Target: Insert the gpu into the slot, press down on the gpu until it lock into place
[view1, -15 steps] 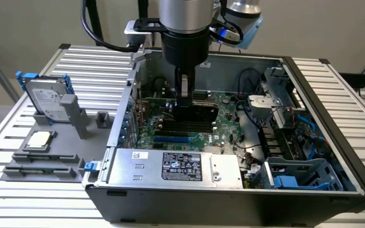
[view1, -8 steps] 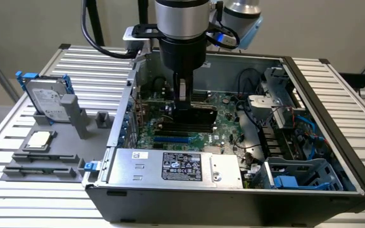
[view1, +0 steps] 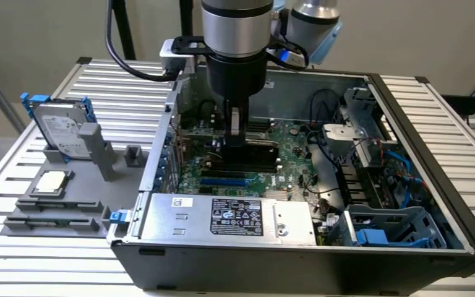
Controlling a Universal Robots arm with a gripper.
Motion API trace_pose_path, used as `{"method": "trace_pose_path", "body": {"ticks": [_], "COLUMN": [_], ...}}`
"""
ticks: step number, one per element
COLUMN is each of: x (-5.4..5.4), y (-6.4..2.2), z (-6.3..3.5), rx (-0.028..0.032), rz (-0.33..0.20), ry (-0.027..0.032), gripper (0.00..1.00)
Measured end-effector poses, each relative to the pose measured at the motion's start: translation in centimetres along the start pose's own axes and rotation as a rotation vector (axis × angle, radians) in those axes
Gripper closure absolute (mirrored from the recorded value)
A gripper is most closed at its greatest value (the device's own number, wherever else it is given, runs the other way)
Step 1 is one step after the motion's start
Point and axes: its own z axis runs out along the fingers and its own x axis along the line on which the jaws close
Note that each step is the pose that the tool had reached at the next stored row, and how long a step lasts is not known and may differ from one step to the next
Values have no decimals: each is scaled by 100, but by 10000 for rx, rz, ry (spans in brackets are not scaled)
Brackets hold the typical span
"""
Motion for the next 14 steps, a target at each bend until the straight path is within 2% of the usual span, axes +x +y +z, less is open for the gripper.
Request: {"method": "trace_pose_path", "body": {"ticks": [3, 14], "x": [1, 4], "y": [1, 7], "z": [25, 132], "rx": [-131, -243], "rz": [4, 278], "ry": [6, 24], "gripper": [74, 74]}}
